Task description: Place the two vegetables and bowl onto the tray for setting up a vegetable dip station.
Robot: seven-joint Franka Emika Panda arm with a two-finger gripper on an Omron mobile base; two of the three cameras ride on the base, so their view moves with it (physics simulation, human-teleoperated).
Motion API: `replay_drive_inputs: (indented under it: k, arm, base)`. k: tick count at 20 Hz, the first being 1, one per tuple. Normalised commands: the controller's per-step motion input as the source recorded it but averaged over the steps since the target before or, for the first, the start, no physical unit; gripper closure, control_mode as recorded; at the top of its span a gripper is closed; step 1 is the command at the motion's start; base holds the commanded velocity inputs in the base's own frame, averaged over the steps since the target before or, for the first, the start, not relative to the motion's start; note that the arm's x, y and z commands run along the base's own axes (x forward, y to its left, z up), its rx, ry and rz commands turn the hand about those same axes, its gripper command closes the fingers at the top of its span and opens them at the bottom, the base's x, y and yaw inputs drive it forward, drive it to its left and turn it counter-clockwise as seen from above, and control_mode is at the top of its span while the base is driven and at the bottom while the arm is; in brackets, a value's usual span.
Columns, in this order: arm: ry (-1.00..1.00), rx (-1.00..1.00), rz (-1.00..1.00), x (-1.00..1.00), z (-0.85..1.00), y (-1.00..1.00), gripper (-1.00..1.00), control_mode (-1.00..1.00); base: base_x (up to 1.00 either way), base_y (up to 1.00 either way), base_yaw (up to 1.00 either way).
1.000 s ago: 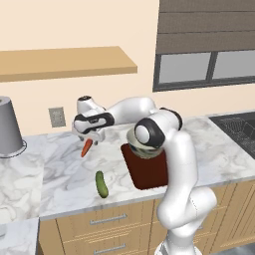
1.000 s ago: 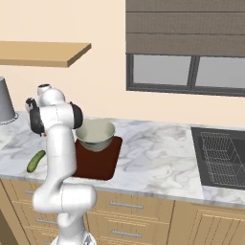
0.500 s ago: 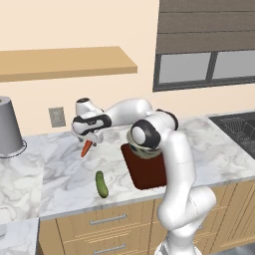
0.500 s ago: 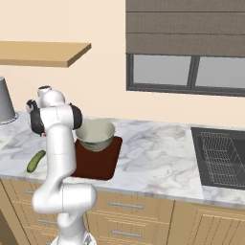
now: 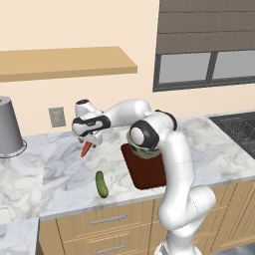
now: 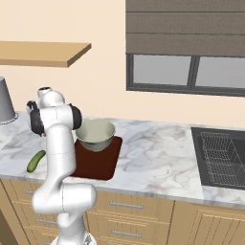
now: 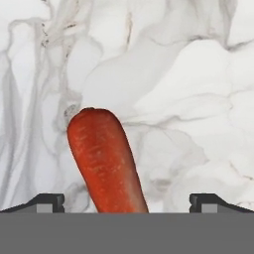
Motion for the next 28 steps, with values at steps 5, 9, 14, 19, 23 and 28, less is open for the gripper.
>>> replay_drive_inputs:
  k: [5, 9, 14, 19, 23, 28]
  arm:
    - [0.00, 0.00, -0.08, 0.00, -0.11, 0.00, -1.00, -1.00]
    - [0.00, 0.00, -0.07, 0.00, -0.14, 0.00, -1.00, -1.00]
    - [0.00, 0.00, -0.06, 0.00, -0.15, 0.00, -1.00, -1.00]
    - [0.00, 0.00, -0.05, 0.00, -0.12, 0.00, 1.00, -1.00]
    - [0.00, 0.00, -0.05, 0.00, -0.08, 0.00, 1.00, -1.00]
    - [0.00, 0.00, -0.04, 0.00, -0.07, 0.00, 1.00, -1.00]
  base:
    - [0.00, 0.00, 0.00]
    - [0.00, 0.00, 0.00]
    - [0.00, 0.00, 0.00]
    - [0.00, 0.00, 0.00]
    - [0.00, 0.00, 0.00]
    - [0.00, 0.00, 0.00]
